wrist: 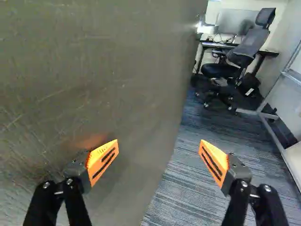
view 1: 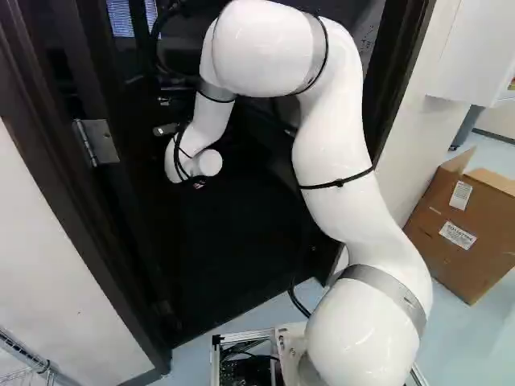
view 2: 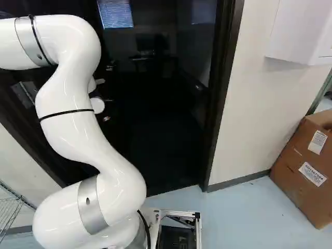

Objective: Open the door and move inside

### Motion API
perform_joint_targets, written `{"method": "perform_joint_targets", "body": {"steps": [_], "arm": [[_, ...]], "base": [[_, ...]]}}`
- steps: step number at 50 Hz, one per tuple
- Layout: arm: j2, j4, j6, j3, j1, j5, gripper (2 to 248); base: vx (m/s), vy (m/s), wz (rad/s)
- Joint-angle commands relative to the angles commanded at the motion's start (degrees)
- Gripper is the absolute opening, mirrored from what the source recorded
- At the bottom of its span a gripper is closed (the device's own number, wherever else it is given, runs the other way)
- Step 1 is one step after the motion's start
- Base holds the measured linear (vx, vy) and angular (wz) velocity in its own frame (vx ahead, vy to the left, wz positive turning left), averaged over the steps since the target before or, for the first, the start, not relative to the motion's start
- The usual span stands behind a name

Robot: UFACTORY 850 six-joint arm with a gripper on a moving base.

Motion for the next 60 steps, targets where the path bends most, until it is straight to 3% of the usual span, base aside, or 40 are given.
{"method": "perform_joint_targets", "body": {"steps": [31,60], "arm": [[-0.5,-4.6,0.0,-0.7,1.7,0.0,247],[-0.3,-4.9,0.0,-0.4,1.6,0.0,247]], "base": [[0.0,0.0,0.0],[0.0,0.0,0.0]]}}
